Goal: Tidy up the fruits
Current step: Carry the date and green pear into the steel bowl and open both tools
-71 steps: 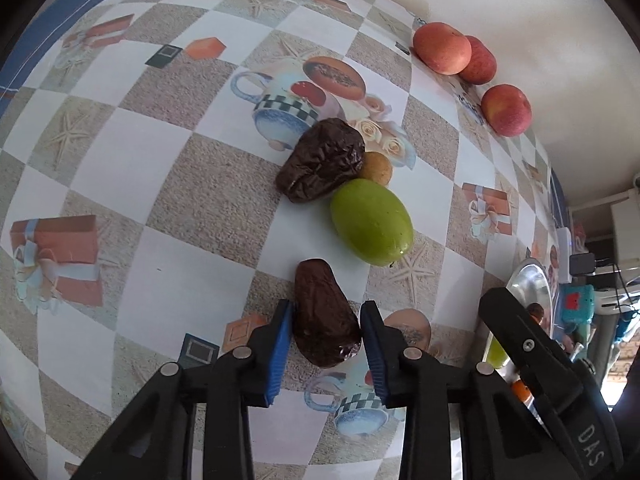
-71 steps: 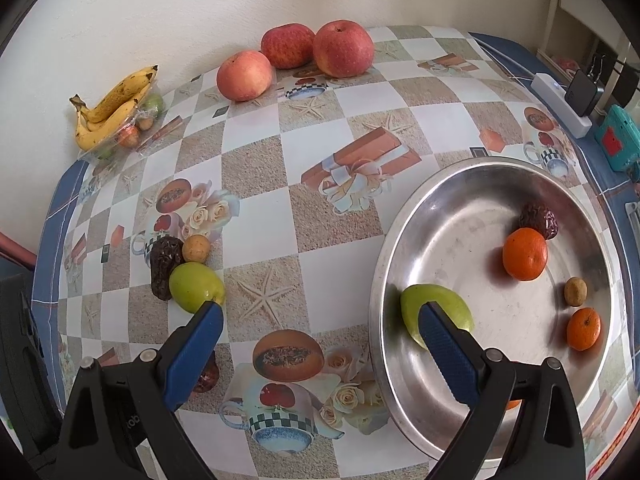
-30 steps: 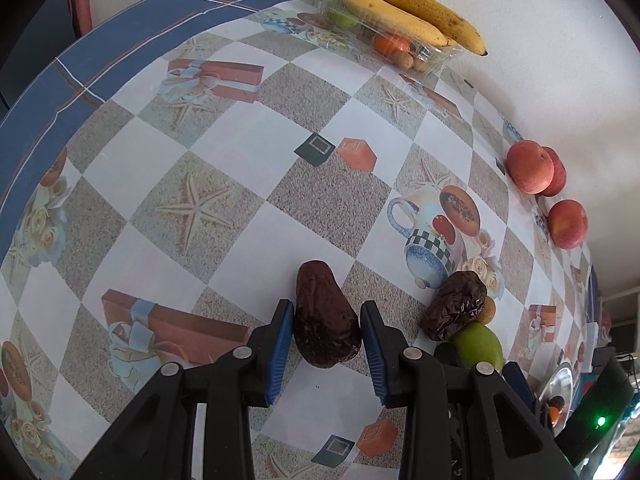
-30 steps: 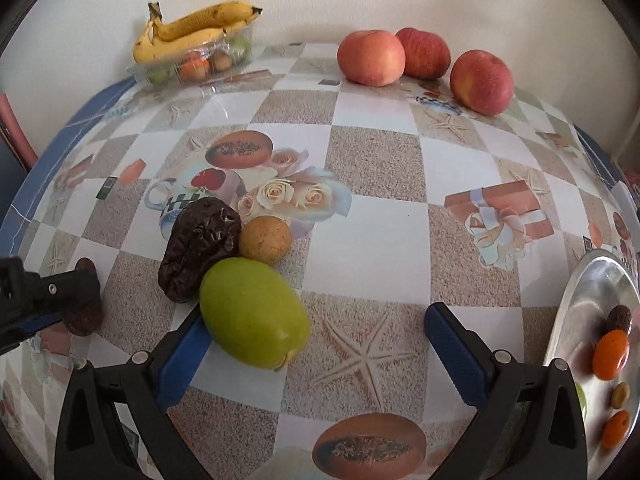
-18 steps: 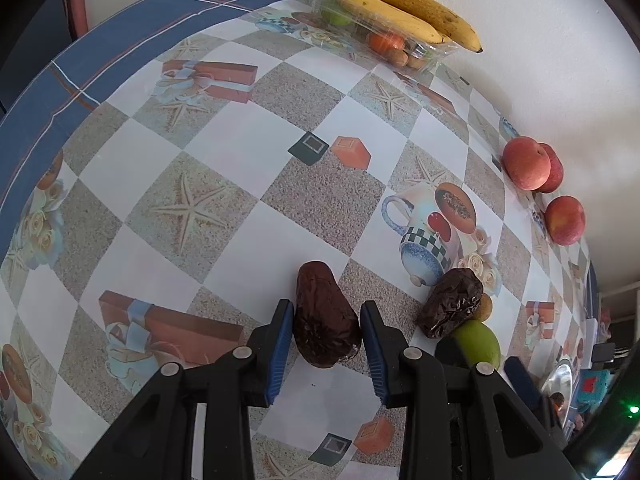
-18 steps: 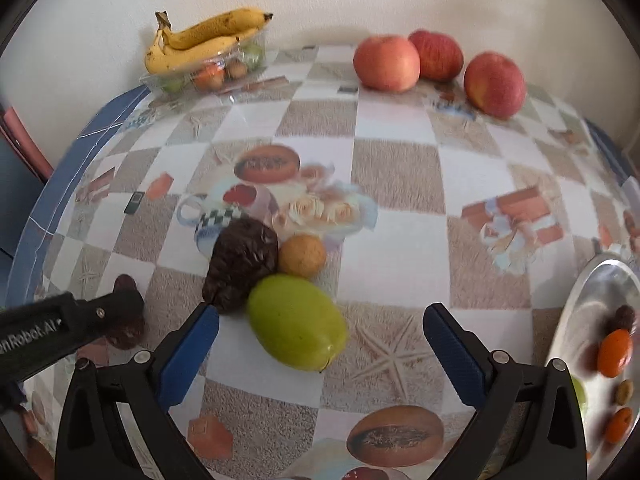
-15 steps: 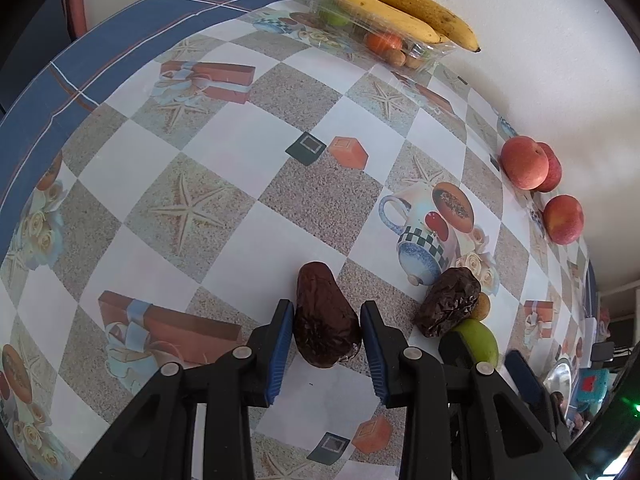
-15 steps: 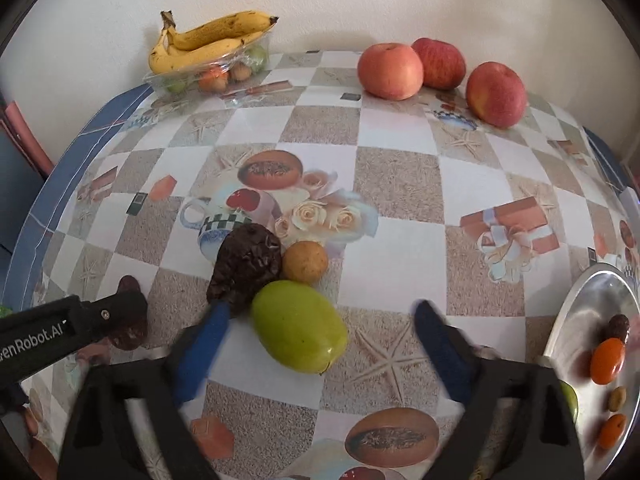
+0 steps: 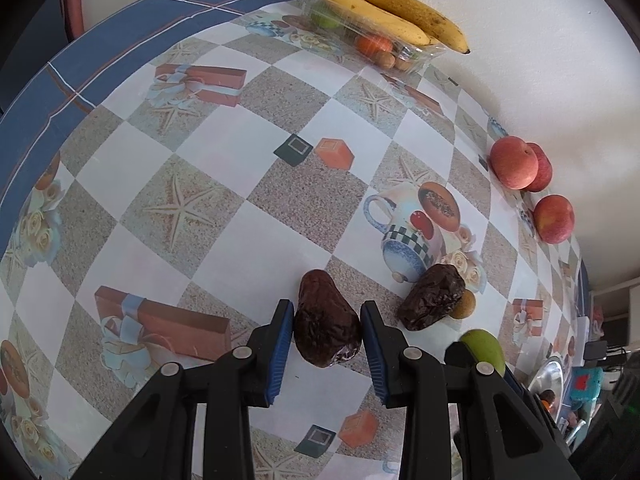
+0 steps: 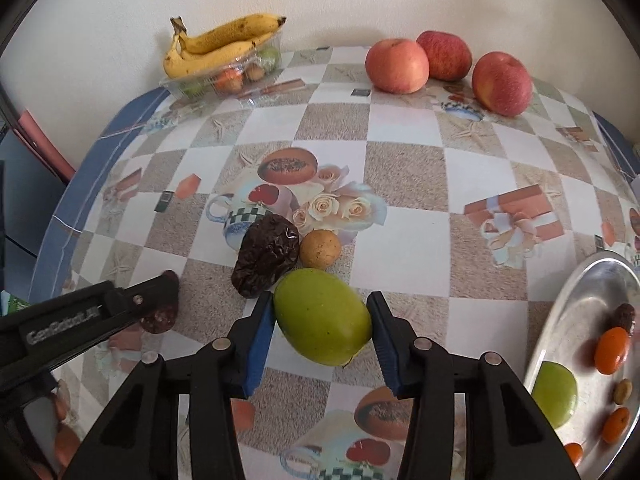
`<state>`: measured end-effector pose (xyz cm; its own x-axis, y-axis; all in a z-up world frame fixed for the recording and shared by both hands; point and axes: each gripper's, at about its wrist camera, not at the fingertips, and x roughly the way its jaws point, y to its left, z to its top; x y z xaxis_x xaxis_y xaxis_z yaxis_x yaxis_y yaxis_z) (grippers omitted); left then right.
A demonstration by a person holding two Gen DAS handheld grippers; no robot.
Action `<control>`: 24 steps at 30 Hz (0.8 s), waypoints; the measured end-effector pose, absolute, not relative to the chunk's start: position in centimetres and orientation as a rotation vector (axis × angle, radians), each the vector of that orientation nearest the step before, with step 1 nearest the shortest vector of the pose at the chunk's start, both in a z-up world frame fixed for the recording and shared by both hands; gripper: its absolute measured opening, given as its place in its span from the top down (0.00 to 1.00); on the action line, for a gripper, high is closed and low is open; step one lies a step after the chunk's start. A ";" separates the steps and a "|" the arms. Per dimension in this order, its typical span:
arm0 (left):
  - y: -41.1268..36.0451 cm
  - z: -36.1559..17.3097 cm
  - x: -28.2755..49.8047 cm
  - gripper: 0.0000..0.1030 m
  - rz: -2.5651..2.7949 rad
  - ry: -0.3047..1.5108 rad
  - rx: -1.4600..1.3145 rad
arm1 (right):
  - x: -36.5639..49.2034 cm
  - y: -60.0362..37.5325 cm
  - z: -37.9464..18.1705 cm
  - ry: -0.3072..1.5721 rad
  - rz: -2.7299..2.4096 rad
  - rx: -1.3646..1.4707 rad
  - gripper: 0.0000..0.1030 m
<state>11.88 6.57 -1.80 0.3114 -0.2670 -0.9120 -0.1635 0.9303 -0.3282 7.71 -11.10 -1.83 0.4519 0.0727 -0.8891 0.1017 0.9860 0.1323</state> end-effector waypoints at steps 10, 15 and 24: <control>5.0 -0.5 10.4 0.64 -0.112 1.266 -0.409 | 4.2 -12.4 0.9 1.085 -0.050 0.180 0.53; 4.0 0.1 9.1 0.64 -0.131 1.260 -0.399 | 2.4 -13.4 1.8 1.074 -0.072 0.200 0.53; 0.7 1.3 7.0 0.64 -0.221 1.242 -0.364 | -0.1 -16.0 3.2 1.048 -0.091 0.241 0.53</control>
<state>7.04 0.66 1.33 0.3124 -0.3578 -0.8800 -0.0324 0.9218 -0.3863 -0.13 -16.01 3.22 0.4984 0.0400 -0.8660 0.1887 0.9700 0.1534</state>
